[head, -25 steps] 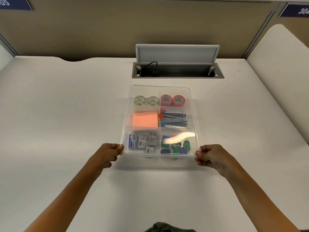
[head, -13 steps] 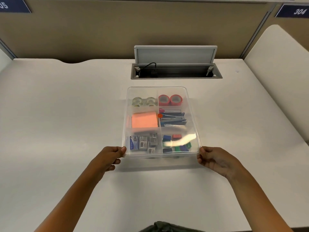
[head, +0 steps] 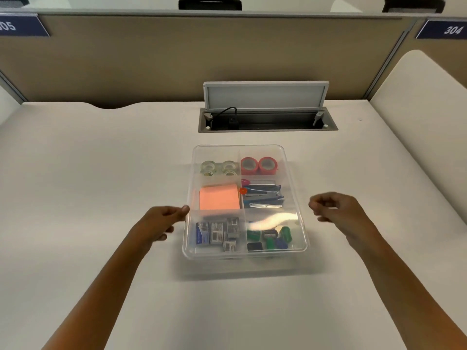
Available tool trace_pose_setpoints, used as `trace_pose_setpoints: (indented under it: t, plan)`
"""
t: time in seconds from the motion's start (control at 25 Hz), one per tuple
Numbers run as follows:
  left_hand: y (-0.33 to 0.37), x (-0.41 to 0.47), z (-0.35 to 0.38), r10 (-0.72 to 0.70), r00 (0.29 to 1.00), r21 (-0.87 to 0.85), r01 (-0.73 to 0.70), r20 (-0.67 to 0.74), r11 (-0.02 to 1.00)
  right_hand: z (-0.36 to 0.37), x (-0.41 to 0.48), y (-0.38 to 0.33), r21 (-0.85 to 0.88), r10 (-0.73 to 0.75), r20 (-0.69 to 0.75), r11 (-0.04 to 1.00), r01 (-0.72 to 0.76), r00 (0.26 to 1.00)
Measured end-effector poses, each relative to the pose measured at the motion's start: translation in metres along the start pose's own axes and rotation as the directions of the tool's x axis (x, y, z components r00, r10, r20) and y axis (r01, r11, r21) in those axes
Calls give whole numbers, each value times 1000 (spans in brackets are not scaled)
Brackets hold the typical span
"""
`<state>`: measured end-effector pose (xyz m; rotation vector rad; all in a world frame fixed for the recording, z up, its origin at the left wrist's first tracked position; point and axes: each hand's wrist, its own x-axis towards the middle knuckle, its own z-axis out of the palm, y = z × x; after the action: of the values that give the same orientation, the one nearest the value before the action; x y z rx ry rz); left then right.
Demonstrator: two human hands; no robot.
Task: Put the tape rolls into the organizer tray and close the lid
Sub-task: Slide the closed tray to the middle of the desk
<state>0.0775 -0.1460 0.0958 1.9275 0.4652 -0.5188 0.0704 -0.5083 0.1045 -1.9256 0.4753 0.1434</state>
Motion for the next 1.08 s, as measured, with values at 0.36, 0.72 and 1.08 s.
trace_pose_setpoints:
  t: [0.36,0.72,1.08]
  plan:
    - [77,118,7,158,972,35,-154,-175,987,49,143,-79,-269,-147,0,953,142,989]
    - [80,168,0,79,988,-16,-81,-134,997,66,198,-101,-237,304,199,937,-256,932]
    - [110,184,-5,-9,997,84,15,-77,996,72,210,-98,-237,403,189,904,-356,896]
